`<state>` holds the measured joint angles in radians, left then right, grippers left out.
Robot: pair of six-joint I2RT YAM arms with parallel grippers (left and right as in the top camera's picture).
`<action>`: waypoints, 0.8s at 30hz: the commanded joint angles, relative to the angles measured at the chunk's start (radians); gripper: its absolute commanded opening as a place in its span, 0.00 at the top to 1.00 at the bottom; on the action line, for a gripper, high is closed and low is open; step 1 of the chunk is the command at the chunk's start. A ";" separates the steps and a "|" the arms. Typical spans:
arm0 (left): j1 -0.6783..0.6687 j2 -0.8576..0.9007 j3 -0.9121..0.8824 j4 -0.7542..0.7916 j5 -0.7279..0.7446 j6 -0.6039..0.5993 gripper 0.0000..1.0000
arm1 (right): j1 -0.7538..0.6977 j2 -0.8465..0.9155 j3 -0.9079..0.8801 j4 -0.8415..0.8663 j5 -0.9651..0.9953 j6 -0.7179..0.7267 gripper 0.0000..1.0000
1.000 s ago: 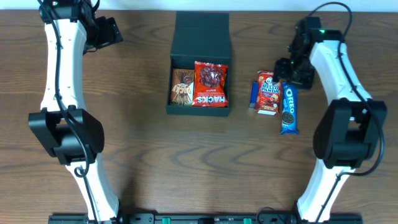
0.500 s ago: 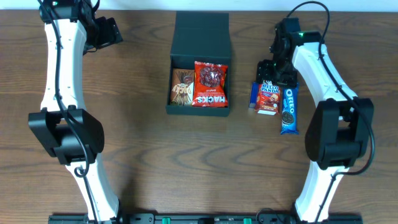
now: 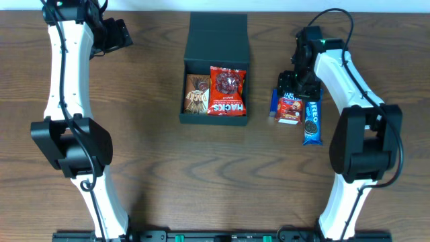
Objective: Pack container
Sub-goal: 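Grasp the red Hello Panda box with the right gripper and lift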
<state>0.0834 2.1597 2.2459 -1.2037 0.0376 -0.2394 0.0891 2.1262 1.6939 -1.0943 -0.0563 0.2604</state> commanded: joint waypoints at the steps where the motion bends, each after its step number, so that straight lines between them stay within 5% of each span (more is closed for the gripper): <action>1: 0.001 -0.005 -0.006 -0.002 -0.011 -0.008 0.05 | 0.003 0.033 -0.008 0.003 0.015 0.012 0.27; 24: 0.001 -0.005 -0.006 0.004 -0.011 -0.008 0.05 | 0.003 0.089 -0.009 0.029 0.034 0.011 0.23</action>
<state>0.0834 2.1597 2.2459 -1.1992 0.0376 -0.2394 0.0891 2.1860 1.6928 -1.0729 -0.0296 0.2604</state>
